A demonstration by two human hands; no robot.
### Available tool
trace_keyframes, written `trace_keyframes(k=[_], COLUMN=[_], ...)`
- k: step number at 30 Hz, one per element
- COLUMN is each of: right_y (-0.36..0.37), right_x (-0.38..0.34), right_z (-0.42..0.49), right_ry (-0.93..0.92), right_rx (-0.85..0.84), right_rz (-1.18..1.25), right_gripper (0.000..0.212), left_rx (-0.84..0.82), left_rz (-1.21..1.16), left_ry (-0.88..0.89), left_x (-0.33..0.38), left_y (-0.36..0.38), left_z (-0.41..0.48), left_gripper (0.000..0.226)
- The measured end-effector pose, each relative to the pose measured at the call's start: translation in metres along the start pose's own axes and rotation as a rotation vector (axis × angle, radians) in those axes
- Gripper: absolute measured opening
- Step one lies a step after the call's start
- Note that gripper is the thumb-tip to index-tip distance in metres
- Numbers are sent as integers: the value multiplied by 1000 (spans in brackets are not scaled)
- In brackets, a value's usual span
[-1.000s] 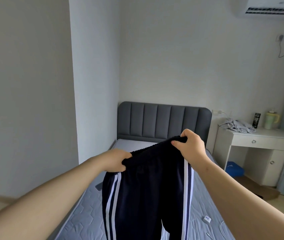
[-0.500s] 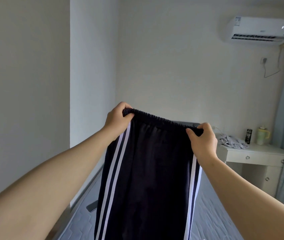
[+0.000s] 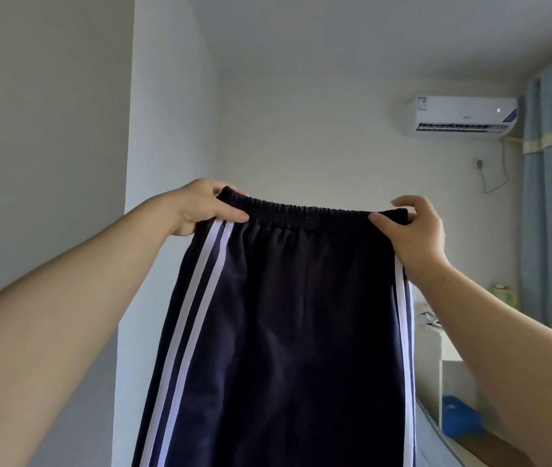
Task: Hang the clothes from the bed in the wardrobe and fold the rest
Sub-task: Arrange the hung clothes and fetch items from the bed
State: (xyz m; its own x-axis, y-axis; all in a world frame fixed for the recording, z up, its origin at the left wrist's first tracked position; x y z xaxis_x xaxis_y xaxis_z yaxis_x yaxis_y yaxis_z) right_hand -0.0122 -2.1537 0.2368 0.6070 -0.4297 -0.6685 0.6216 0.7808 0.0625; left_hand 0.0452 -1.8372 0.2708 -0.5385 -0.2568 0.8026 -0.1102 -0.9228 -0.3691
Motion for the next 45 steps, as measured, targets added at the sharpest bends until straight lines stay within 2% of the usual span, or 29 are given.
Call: trace_keyframes(k=[2, 3, 8, 12, 14, 16, 17, 18, 21, 23, 26, 28, 31, 34, 36, 39, 41, 43, 45], right_y=[6, 12, 36, 38, 41, 44, 47, 50, 54, 55, 61, 72, 94, 110, 116, 123, 124, 125, 124], right_x=[2, 5, 30, 28, 25, 25, 28, 33, 56, 65, 63, 54, 32, 12, 5, 0, -1, -2, -6], right_z=[4, 4, -16, -18, -20, -23, -24, -27, -37, -40, -34, -38, -50, -60, -67, -78, -82, -86, -95], right_ry=[79, 123, 410, 413, 411, 442, 475, 522, 692, 706, 558, 527, 523, 485, 496, 569, 600, 600, 579], right_rx=[-86, -149, -588, -744, -795, -831, -834, -831, -750, -639, -448, -419, -470, -515, -540, -625, -680, -729, -797], right_rz=[101, 134, 204, 278, 423, 515, 512, 479, 255, 120, 6, 54, 172, 244, 319, 486, 562, 603, 614], right_gripper=[28, 23, 11, 21, 29, 32, 32, 31, 23, 16, 10, 12, 10, 8, 3, 28, 48, 53, 38], left_rx=[-176, -213, -166, -222, -283, -307, -277, -238, -94, 29, 292, 371, 362, 341, 360, 312, 199, 86, 72], left_rz=[78, 124, 53, -85, -176, -267, -295, -314, -236, -172, -161, -188, -187, -20, 7, -233, -390, -291, -44], left_ry=[-220, -274, -313, -317, -275, -250, -269, -301, -499, -573, -470, -380, -252, -100, -44, -59, -51, 17, 75], left_x=[-10, -15, -35, -50, -51, -52, -55, -60, -87, -97, -95, -87, -67, -49, -45, -48, -48, -42, -37], left_y=[6, 5, 1, 3, 4, 4, 2, 2, 9, 21, 39, 55, 77, 86, 86, 88, 94, 101, 102], left_z=[-2, -3, 2, 0, -4, -5, -4, -3, -8, -16, -16, -15, -12, -10, -14, -19, -21, -27, -32], left_gripper=[20, 20, 25, 24, 24, 38, 31, 23, 33, 27, 10, 22, 15, 14, 12, 15, 28, 38, 44])
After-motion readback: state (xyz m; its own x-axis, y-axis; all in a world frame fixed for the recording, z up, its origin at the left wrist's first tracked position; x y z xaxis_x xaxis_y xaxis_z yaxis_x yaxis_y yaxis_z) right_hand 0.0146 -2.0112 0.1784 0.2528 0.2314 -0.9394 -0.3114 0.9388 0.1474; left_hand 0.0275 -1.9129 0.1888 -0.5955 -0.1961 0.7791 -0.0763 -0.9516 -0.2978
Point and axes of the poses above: each hand's wrist, its own z-axis towards the middle knuckle, its own y-axis out of the palm, x = y × z, the point moved 8 cm from there along z, towards the middle knuckle, and after that the axes turned 3 degrees about -z, right-handed, at the moved point
